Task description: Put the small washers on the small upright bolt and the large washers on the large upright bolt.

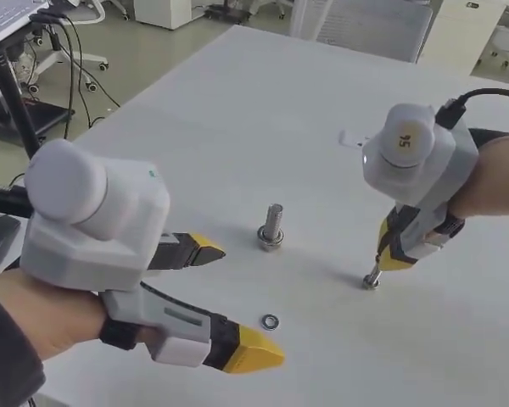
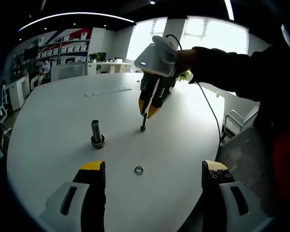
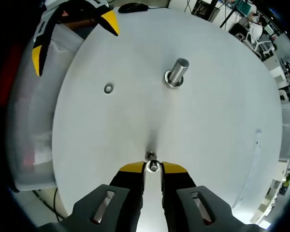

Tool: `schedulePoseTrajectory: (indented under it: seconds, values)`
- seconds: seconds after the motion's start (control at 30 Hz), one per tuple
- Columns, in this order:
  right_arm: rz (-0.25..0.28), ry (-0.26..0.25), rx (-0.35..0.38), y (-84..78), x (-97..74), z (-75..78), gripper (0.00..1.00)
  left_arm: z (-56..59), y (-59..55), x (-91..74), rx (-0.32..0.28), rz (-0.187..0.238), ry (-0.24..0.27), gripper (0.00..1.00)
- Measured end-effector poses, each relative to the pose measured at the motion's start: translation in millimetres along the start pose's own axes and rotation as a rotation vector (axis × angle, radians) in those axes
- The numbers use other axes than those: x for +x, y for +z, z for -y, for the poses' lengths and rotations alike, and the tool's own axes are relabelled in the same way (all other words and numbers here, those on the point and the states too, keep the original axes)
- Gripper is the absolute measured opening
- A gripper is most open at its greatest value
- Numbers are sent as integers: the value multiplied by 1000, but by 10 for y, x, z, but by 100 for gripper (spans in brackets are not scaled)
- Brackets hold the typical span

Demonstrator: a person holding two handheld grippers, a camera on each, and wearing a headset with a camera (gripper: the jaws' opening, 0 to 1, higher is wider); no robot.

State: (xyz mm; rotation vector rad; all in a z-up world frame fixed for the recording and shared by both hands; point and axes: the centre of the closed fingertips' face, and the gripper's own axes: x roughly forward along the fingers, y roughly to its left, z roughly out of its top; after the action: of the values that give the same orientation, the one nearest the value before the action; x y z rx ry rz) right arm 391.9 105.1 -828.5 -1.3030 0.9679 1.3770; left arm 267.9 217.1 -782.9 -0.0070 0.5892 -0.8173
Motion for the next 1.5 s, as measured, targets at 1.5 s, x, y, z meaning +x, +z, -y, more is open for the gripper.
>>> schedulePoseTrajectory:
  seconds: [1.5]
  values:
    - [28, 25, 53, -57, 254, -101, 19, 40, -7, 28, -6, -15, 0, 81]
